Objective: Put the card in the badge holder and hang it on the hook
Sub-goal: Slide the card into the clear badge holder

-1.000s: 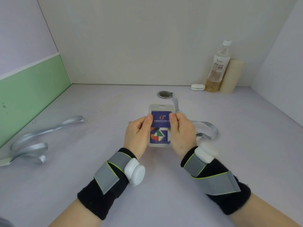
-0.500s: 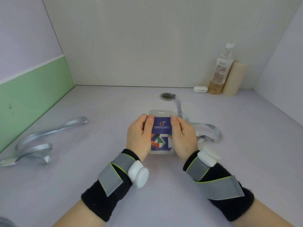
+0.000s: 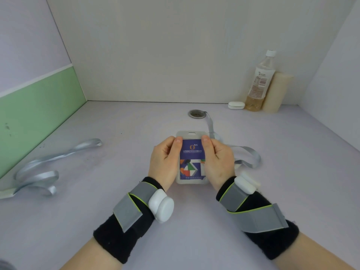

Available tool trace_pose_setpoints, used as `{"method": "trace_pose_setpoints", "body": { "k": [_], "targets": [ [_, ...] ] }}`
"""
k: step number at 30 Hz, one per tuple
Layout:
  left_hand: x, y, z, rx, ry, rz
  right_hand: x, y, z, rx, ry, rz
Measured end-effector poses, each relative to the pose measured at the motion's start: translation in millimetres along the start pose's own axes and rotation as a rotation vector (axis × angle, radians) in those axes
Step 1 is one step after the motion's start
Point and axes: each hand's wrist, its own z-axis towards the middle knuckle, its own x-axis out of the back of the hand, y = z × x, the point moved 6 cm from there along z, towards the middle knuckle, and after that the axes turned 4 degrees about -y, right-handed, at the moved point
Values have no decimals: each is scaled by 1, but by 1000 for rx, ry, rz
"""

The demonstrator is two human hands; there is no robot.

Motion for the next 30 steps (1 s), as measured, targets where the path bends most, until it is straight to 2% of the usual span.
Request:
{"method": "trace_pose_setpoints", "body": {
  "k": [7,18,27,30],
  "targets": [
    [3,-5,4,15,-32,-66,-5,5,4,-23,-113,95],
    [-6,-9,2,96,-186,-49,-2,12,4,-207,-181,352],
    [-2,-7,4,76,-197,-103,-7,14,1,-248,-181,398],
    [-5,-9,3,76,-236,-91,-8,13,3,-231,-203,346]
  ]
}}
